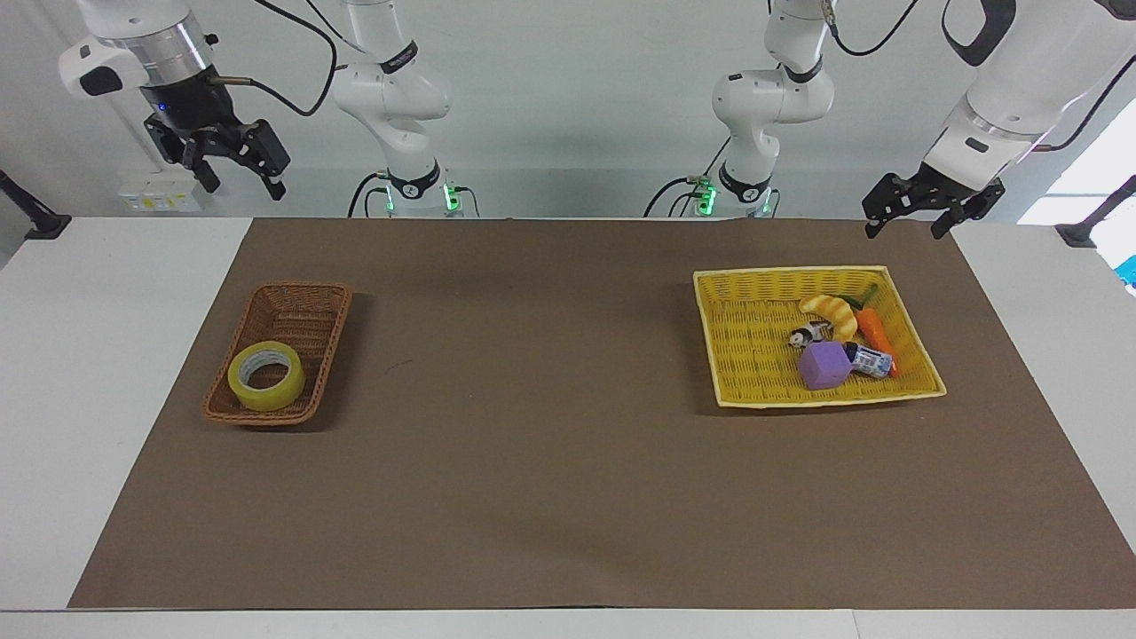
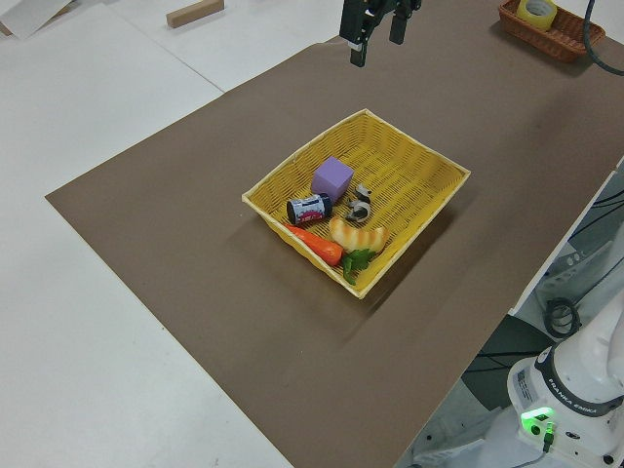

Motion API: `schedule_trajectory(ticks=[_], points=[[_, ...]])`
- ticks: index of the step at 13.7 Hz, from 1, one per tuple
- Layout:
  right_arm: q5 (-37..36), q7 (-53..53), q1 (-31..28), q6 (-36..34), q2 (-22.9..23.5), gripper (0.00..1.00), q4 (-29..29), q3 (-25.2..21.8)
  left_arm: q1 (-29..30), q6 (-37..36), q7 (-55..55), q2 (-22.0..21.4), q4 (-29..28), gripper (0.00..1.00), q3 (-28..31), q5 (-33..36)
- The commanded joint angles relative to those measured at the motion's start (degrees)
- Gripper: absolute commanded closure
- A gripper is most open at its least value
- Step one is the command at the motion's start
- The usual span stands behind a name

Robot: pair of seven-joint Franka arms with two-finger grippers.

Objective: Move tape to another basket

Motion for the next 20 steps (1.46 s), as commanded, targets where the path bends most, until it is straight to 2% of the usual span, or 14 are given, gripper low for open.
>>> schedule_trajectory(ticks=[1,4,20], points=[[-0.8,-1.4,0.0,0.0,-0.9,0.00,-0.8,0.6,0.4,-1.3,0.6,0.2,1.3,0.00,-0.2,0.5],[-1.3,-0.4,2.2,0.7,-1.1,0.00,-2.1,1.0,0.4,-1.3,0.6,0.2,1.2,0.00,-0.2,0.5],[-1.0,0.1,1.8,2.5,-0.8,0.00,-3.1,1.1,0.4,-1.3,0.6,0.2,1.3,0.00,-0.2,0.5]])
